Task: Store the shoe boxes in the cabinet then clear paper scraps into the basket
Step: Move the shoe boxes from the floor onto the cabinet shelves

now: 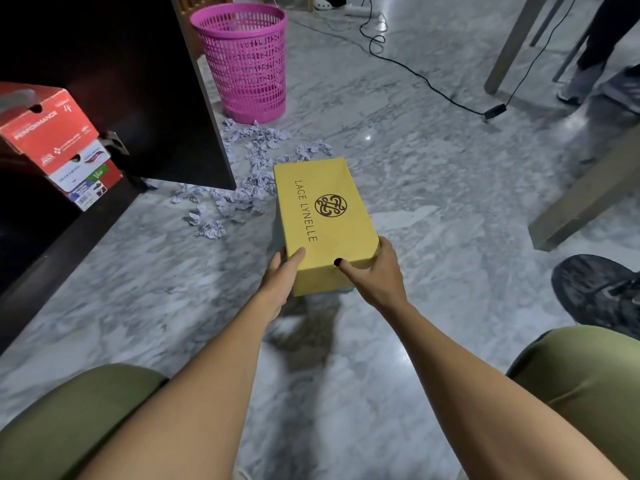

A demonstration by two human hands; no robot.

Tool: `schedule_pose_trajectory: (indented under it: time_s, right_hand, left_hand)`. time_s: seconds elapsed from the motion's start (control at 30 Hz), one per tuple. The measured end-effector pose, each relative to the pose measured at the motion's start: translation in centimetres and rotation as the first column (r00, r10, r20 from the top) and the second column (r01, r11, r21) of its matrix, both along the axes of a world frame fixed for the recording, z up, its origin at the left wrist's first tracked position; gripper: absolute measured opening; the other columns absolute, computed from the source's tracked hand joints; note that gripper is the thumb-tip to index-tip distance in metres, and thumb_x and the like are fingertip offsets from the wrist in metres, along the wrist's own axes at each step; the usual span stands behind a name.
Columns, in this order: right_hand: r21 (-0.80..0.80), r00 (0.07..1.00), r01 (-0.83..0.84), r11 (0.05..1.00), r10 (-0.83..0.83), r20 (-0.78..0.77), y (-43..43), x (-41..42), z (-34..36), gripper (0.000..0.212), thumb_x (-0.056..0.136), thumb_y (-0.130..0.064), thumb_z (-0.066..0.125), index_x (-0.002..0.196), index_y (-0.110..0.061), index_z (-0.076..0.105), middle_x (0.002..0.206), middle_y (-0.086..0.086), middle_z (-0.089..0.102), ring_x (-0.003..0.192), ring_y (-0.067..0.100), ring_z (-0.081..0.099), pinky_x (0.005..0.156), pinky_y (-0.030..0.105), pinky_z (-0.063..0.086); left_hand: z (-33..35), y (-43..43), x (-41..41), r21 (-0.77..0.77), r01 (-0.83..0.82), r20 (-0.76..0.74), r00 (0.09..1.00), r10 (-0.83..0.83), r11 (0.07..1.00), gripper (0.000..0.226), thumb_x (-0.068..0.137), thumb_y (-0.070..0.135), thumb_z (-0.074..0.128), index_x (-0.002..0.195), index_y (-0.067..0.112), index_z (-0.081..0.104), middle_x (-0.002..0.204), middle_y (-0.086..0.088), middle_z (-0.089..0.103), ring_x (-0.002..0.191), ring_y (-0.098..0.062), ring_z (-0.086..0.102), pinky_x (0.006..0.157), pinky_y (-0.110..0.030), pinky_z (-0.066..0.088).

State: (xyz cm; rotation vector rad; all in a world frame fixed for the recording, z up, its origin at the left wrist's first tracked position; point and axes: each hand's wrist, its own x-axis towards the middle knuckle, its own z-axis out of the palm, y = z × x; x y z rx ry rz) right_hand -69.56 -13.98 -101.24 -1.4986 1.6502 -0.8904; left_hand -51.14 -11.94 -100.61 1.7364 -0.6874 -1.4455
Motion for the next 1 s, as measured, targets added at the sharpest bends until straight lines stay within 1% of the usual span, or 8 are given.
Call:
schedule_pose_trajectory:
  time_s: [0.1, 0.23, 0.37, 0.43, 0.53, 0.7, 0.83, 1.0]
  right_hand:
    - [0.003, 0.999, 0.004, 1.0, -0.004, 0.048, 0.0, 0.1, 0.8, 0.064, 0.069, -0.049, 0.079, 0.118, -0.032, 0.044, 0.117, -0.006, 0.055, 0.103, 0.013, 0.058, 0.076, 0.029, 0.049]
    - [-0.008, 0.995, -0.005, 1.0, 0.005, 0.096, 0.0, 0.4, 1.6, 0.057, 0.072, -0.046, 0.08, 0.113, -0.034, 0.042, 0.111, -0.01, 0.06, 0.097, 0.006, 0.06, 0.077, 0.03, 0.053]
    - [-0.052, 0.991, -0.025, 0.998, 0.031, 0.132, -0.5, 1.1, 3.0, 0.057, 0.071, -0.047, 0.08, 0.113, -0.036, 0.044, 0.108, -0.016, 0.061, 0.096, 0.001, 0.061, 0.083, 0.034, 0.054]
    - [-0.083, 0.986, -0.043, 0.996, 0.055, 0.155, -0.8, 1.7, 4.1, 0.057, 0.07, -0.045, 0.08, 0.115, -0.036, 0.046, 0.109, -0.018, 0.062, 0.096, -0.001, 0.062, 0.084, 0.032, 0.054]
    - [-0.137, 0.979, -0.083, 0.987, 0.107, 0.176, -1.3, 2.6, 6.1, 0.058, 0.071, -0.044, 0.081, 0.117, -0.037, 0.046, 0.108, -0.022, 0.061, 0.097, -0.006, 0.06, 0.081, 0.026, 0.051]
    - [-0.241, 0.965, -0.168, 0.956, 0.209, 0.157, -2.0, 4.4, 9.5, 0.055, 0.074, -0.042, 0.08, 0.116, -0.044, 0.045, 0.113, -0.021, 0.06, 0.102, -0.006, 0.058, 0.08, 0.02, 0.046]
    - [-0.322, 0.946, -0.216, 0.922, 0.279, 0.163, -2.8, 6.7, 12.4, 0.056, 0.074, -0.041, 0.081, 0.119, -0.041, 0.048, 0.11, -0.022, 0.061, 0.097, -0.008, 0.06, 0.08, 0.021, 0.049]
    - [-0.438, 0.923, -0.287, 0.852, 0.369, 0.112, -4.7, 10.8, 17.4, 0.085, 0.062, -0.059, 0.075, 0.135, -0.027, 0.047, 0.119, -0.006, 0.061, 0.106, 0.015, 0.062, 0.091, 0.039, 0.053]
  left_hand:
    - [0.4, 0.1, 0.1, -0.027, -0.037, -0.044, 0.998, 0.036, 0.999, 0.065, 0.088, 0.057, 0.059, 0.145, 0.038, 0.033, 0.141, 0.01, 0.042, 0.118, -0.019, 0.044, 0.092, -0.046, 0.033]
    - [1.2, 0.3, 0.4, -0.093, -0.104, -0.109, 0.99, 0.093, 0.99, 0.06, 0.084, 0.05, 0.068, 0.137, 0.039, 0.04, 0.133, 0.01, 0.053, 0.106, -0.016, 0.058, 0.095, -0.052, 0.046]
    - [2.9, 0.6, 0.6, -0.233, -0.177, -0.069, 0.984, 0.165, 0.956, 0.065, 0.075, 0.054, 0.071, 0.132, 0.044, 0.044, 0.128, 0.011, 0.061, 0.11, -0.015, 0.06, 0.097, -0.046, 0.048]
    - [3.9, 0.6, 0.7, -0.328, -0.221, -0.041, 0.975, 0.22, 0.918, 0.065, 0.08, 0.048, 0.068, 0.139, 0.041, 0.042, 0.131, 0.01, 0.06, 0.116, -0.015, 0.057, 0.098, -0.036, 0.047]
    - [5.6, 1.0, 0.8, -0.437, -0.273, -0.025, 0.956, 0.291, 0.857, 0.069, 0.08, 0.047, 0.063, 0.144, 0.037, 0.04, 0.132, 0.01, 0.06, 0.116, -0.01, 0.057, 0.086, -0.024, 0.045]
    - [8.8, 1.9, 1.8, -0.528, -0.335, -0.042, 0.928, 0.371, 0.78, 0.073, 0.076, 0.05, 0.059, 0.145, 0.039, 0.038, 0.136, 0.011, 0.056, 0.123, -0.008, 0.053, 0.108, -0.037, 0.041]
    - [11.9, 2.5, 3.8, -0.561, -0.378, -0.071, 0.908, 0.412, 0.736, 0.075, 0.074, 0.052, 0.061, 0.144, 0.042, 0.038, 0.136, 0.014, 0.056, 0.124, -0.007, 0.052, 0.109, -0.039, 0.04]
    - [16.5, 2.5, 7.1, -0.58, -0.487, -0.156, 0.853, 0.498, 0.653, 0.082, 0.065, 0.053, 0.066, 0.142, 0.041, 0.041, 0.129, 0.01, 0.062, 0.113, -0.012, 0.061, 0.101, -0.045, 0.049]
